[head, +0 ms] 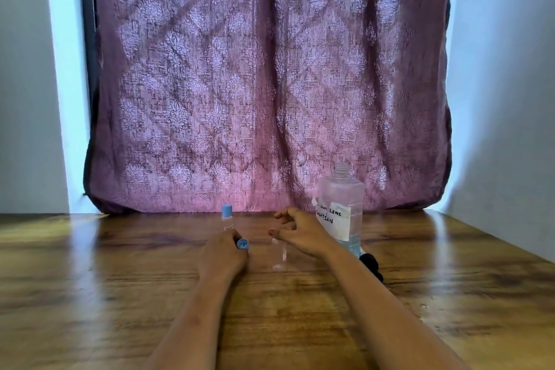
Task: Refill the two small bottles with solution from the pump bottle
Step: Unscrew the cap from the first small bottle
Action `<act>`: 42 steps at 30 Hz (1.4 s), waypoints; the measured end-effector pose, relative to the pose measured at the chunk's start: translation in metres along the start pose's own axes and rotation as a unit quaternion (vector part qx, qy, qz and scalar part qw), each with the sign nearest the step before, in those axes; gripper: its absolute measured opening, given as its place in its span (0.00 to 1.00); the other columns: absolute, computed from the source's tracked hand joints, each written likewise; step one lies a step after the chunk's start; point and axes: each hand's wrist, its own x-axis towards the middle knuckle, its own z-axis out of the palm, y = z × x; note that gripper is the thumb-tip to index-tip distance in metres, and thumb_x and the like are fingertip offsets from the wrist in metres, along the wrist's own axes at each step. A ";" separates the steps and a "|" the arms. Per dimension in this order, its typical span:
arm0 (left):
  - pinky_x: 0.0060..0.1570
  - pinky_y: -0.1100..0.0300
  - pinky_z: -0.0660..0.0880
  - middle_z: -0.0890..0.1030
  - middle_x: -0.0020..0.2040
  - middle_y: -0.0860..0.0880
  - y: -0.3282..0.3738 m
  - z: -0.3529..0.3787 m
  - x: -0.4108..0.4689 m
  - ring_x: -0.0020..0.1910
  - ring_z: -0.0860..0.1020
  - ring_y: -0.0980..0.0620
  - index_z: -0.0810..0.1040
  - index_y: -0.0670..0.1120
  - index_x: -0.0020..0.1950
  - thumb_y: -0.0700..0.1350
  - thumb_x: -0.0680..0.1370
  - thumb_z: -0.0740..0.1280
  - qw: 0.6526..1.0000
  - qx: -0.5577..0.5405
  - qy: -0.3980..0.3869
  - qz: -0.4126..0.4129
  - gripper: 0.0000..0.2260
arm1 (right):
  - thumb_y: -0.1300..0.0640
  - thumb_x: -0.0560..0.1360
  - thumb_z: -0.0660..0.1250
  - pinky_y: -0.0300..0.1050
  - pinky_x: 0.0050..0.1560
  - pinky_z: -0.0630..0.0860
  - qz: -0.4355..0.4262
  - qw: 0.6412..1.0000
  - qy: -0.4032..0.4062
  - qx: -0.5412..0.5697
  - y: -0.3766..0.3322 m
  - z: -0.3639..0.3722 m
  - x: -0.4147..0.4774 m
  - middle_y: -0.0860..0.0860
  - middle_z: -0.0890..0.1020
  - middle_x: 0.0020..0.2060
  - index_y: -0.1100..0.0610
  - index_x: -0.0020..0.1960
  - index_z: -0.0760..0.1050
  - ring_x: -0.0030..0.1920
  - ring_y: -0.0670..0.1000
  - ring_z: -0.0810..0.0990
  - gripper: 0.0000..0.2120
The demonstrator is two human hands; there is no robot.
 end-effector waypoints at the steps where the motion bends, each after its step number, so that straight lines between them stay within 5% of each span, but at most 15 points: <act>1: 0.47 0.57 0.73 0.83 0.50 0.48 -0.001 -0.001 0.000 0.51 0.79 0.47 0.77 0.53 0.44 0.48 0.71 0.71 1.000 0.012 -0.003 -0.009 0.05 | 0.53 0.71 0.72 0.36 0.49 0.70 0.002 1.000 -0.004 0.000 0.000 0.000 0.000 0.54 0.77 0.50 0.58 0.61 0.72 0.49 0.47 0.74 0.21; 18: 0.62 0.49 0.72 0.78 0.59 0.43 -0.022 -0.006 0.009 0.60 0.76 0.43 0.76 0.49 0.58 0.44 0.74 0.65 0.982 0.101 0.020 -0.158 0.13 | 0.54 0.70 0.74 0.44 0.53 0.74 0.003 0.998 -0.058 -0.019 0.004 0.001 0.001 0.51 0.78 0.45 0.58 0.54 0.77 0.47 0.48 0.76 0.15; 26: 0.61 0.48 0.69 0.77 0.61 0.43 -0.026 -0.007 0.012 0.61 0.74 0.43 0.75 0.47 0.60 0.46 0.73 0.67 0.975 0.110 0.010 -0.194 0.15 | 0.53 0.70 0.74 0.48 0.56 0.76 0.007 0.998 -0.059 -0.021 0.007 0.002 0.003 0.53 0.80 0.47 0.55 0.51 0.78 0.52 0.53 0.79 0.12; 34: 0.67 0.48 0.66 0.72 0.65 0.42 -0.015 -0.011 0.008 0.66 0.69 0.42 0.68 0.46 0.67 0.47 0.76 0.63 0.982 0.160 0.031 -0.092 0.20 | 0.53 0.70 0.74 0.51 0.58 0.76 0.003 0.998 -0.066 -0.018 0.009 0.002 0.004 0.54 0.81 0.48 0.57 0.53 0.77 0.53 0.54 0.79 0.14; 37: 0.66 0.49 0.67 0.72 0.65 0.44 -0.003 -0.002 0.005 0.65 0.70 0.44 0.68 0.47 0.67 0.46 0.75 0.65 0.999 0.010 0.031 -0.018 0.20 | 0.53 0.70 0.74 0.49 0.57 0.76 0.004 0.998 -0.068 -0.018 0.009 0.002 0.005 0.52 0.80 0.47 0.57 0.53 0.77 0.52 0.53 0.79 0.14; 42: 0.58 0.53 0.74 0.77 0.61 0.49 0.025 0.015 -0.008 0.58 0.76 0.49 0.73 0.49 0.65 0.38 0.72 0.67 0.979 -0.166 -0.082 0.089 0.21 | 0.53 0.71 0.73 0.34 0.45 0.72 -0.006 0.998 -0.065 -0.013 0.009 0.002 0.004 0.43 0.78 0.41 0.51 0.49 0.75 0.44 0.43 0.76 0.09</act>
